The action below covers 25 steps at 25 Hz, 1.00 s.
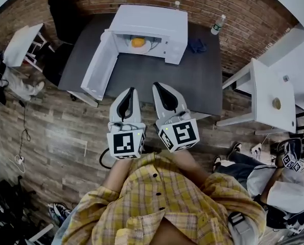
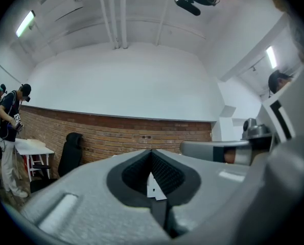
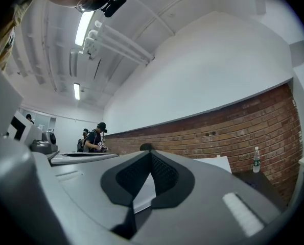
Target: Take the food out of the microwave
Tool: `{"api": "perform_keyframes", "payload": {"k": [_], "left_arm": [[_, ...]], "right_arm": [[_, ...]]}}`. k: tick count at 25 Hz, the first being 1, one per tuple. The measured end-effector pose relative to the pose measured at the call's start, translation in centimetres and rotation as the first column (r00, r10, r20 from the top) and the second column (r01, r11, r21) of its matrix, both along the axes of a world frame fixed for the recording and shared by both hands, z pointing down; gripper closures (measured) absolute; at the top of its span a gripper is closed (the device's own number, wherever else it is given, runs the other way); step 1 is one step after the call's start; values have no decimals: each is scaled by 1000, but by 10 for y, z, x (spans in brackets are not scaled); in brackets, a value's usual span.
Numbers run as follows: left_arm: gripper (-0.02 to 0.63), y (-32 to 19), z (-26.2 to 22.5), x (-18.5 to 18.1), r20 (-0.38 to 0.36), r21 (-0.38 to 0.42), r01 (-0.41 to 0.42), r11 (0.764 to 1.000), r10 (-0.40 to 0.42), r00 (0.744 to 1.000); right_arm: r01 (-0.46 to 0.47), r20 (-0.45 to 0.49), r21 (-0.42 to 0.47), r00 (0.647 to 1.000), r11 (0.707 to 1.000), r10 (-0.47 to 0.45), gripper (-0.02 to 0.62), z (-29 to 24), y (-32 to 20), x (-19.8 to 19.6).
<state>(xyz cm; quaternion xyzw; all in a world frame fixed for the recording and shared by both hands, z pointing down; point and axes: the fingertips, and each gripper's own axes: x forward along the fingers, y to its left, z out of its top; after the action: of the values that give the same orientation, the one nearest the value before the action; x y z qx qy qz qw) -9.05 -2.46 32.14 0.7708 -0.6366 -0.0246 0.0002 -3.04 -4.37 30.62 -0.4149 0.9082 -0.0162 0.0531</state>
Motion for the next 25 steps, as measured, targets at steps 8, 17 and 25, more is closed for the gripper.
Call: {"api": "perform_keyframes", "payload": {"k": [8,17,25], "left_arm": [[609,-48,4,-37,-4,-14,-77,997,77,997],[609,-79,21,-49,-17,-42,-118,992,117,993],[609,-110,31,-46,-18,-65,-111,992,110,994]], "right_arm": [[-65,-12,-5,998,998,65,594,0,-41,-39],[-104,-35,-33,994,994,103,594,14,-70,-54],[-104,-37,-55,994,993,102,594,23,-101,-46]]}}
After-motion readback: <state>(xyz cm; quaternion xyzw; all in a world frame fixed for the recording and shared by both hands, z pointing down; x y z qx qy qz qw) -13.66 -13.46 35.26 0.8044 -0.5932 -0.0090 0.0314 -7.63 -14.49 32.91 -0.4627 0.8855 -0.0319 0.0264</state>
